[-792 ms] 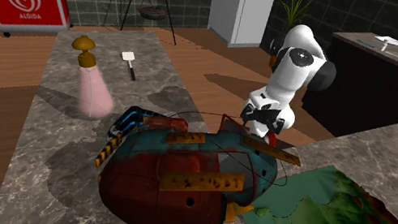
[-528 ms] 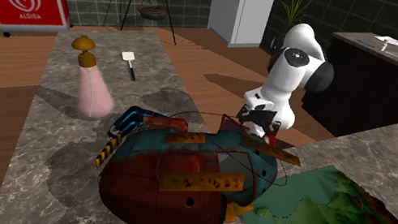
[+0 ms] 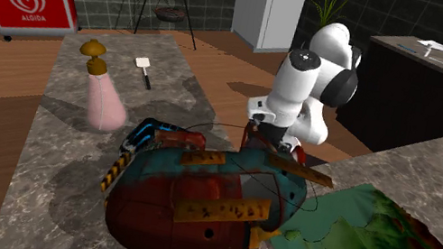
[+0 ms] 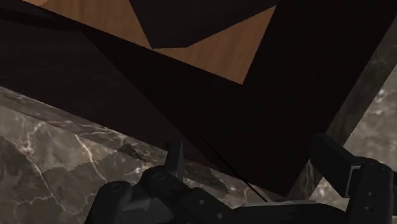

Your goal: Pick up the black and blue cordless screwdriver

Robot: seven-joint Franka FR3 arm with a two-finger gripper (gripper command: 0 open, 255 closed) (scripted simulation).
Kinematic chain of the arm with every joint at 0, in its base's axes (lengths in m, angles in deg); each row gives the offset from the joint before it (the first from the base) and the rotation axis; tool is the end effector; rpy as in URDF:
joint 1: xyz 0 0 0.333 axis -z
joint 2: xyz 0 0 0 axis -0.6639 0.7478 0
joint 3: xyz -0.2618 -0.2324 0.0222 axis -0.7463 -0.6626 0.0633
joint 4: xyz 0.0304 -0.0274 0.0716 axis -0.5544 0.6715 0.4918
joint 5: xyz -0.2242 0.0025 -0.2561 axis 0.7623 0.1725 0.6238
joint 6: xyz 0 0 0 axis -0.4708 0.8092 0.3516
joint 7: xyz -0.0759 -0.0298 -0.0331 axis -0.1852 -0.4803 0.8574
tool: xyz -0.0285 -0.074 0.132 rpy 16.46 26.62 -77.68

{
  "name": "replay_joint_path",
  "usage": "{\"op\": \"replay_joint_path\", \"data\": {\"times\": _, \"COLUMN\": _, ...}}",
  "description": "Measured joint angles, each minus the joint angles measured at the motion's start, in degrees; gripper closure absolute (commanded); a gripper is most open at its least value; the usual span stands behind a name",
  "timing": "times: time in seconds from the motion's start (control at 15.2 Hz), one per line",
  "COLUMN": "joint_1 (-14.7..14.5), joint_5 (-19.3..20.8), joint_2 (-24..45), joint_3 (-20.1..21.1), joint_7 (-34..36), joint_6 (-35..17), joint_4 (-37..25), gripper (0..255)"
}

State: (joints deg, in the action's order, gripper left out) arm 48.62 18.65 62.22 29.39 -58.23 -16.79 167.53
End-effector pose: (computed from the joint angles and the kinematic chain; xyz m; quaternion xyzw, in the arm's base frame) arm 0.3365 -0.0599 0.5895 0.9803 -0.1849 -0.0380 0.0578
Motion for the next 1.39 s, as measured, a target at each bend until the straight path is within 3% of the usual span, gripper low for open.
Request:
{"op": "replay_joint_path", "data": {"times": 0.79, "joint_1": 7.7, "joint_5": -1.0, "joint_2": 21.8, "joint_3": -5.6, "joint_7": 14.5, "joint_6": 2.2, "joint_4": -26.5, "gripper": 0}}
{"op": "replay_joint_path", "data": {"times": 1.39, "joint_1": 14.0, "joint_5": -4.8, "joint_2": 36.6, "joint_3": -11.3, "joint_7": 23.5, "joint_6": 8.8, "joint_4": -49.6, "gripper": 0}}
